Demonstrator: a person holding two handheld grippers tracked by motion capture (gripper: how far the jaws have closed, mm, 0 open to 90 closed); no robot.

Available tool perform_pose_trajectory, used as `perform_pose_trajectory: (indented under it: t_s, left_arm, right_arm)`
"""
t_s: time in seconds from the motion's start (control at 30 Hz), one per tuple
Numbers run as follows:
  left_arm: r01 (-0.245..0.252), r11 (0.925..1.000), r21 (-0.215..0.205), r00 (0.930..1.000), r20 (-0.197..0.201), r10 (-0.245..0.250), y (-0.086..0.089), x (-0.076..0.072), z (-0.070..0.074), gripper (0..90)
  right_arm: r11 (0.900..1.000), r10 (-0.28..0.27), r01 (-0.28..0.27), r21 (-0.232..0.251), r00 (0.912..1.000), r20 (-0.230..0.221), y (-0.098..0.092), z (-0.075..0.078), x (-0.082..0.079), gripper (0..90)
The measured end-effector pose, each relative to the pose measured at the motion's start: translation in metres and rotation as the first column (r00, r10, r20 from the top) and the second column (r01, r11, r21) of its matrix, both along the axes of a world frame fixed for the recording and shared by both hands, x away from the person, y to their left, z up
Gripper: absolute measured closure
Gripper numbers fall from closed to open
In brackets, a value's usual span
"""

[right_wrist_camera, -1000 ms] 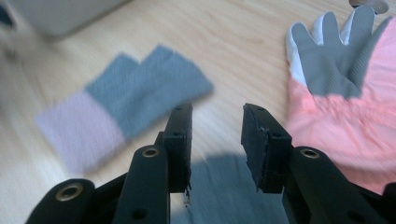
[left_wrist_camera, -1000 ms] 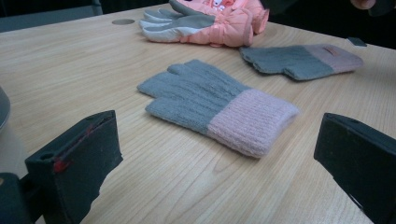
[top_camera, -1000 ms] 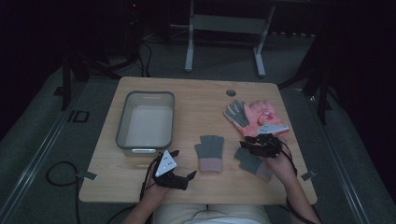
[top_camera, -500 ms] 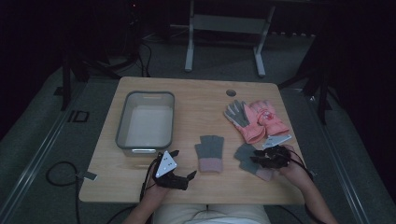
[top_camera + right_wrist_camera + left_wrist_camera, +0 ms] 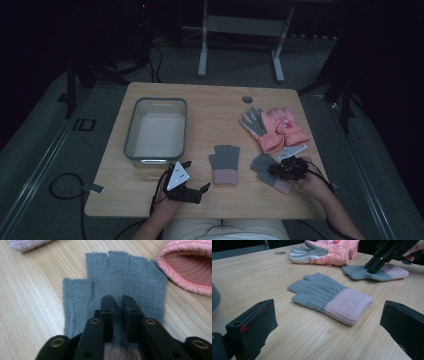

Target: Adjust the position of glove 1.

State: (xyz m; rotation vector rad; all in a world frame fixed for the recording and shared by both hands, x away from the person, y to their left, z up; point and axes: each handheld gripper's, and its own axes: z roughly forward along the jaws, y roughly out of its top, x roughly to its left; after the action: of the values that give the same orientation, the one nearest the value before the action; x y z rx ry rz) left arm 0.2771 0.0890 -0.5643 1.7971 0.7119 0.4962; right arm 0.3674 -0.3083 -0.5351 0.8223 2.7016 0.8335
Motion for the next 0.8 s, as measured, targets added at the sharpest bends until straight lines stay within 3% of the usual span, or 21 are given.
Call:
perform_pose_trajectory:
  t_s: [0.2,0.3,0.37,0.5,0.53,0.63,0.73,0.77,0.8]
  left_arm:
    - [-0.002,1.0,0.0,1.0,0.003,0.002,0.0,0.0,0.0,0.0]
    - [-0.005,1.0,-0.001,1.0,0.007,0.005,0.0,-0.001,0.0,0.0]
    - [-0.007,1.0,-0.001,1.0,0.006,0.007,0.0,-0.001,0.0,0.0]
    - [-0.01,0.9999,-0.003,0.9999,0.01,0.01,0.0,-0.001,0.0,0.0]
    - [-0.011,0.9999,-0.004,0.9999,0.01,0.011,0.0,-0.001,0.0,0.0]
    - [-0.009,1.0,-0.002,0.9999,0.012,0.009,0.0,-0.001,0.0,0.0]
    - [-0.007,1.0,-0.001,0.9999,0.012,0.007,0.0,-0.001,0.0,0.0]
    - [-0.007,1.0,-0.002,0.9999,0.013,0.007,0.0,-0.001,0.0,0.1]
    - [-0.007,1.0,-0.002,0.9999,0.013,0.007,0.0,-0.001,0.0,0.0]
  right_arm:
    - [0.998,-0.061,0.061,-0.019,0.9978,-0.026,0.007,0.005,-0.01,85.7]
    - [0.997,-0.071,0.071,0.026,0.9973,-0.018,0.012,0.015,-0.024,85.8]
    - [0.988,-0.12,0.119,0.101,0.9927,0.009,0.014,0.031,-0.035,85.8]
    - [0.966,-0.206,0.192,0.172,0.9762,0.067,0.018,0.058,-0.05,85.8]
    - [0.958,-0.232,0.214,0.191,0.9701,0.073,0.018,0.063,-0.052,85.8]
    - [0.918,-0.321,0.296,0.264,0.9454,0.055,0.018,0.073,-0.057,85.8]
    - [0.871,-0.439,0.405,0.278,0.896,0.068,0.019,0.076,-0.063,85.8]
    - [0.848,-0.485,0.446,0.287,0.8712,0.077,0.019,0.076,-0.065,85.8]
    - [0.848,-0.485,0.446,0.287,0.8712,0.077,0.019,0.076,-0.065,85.8]
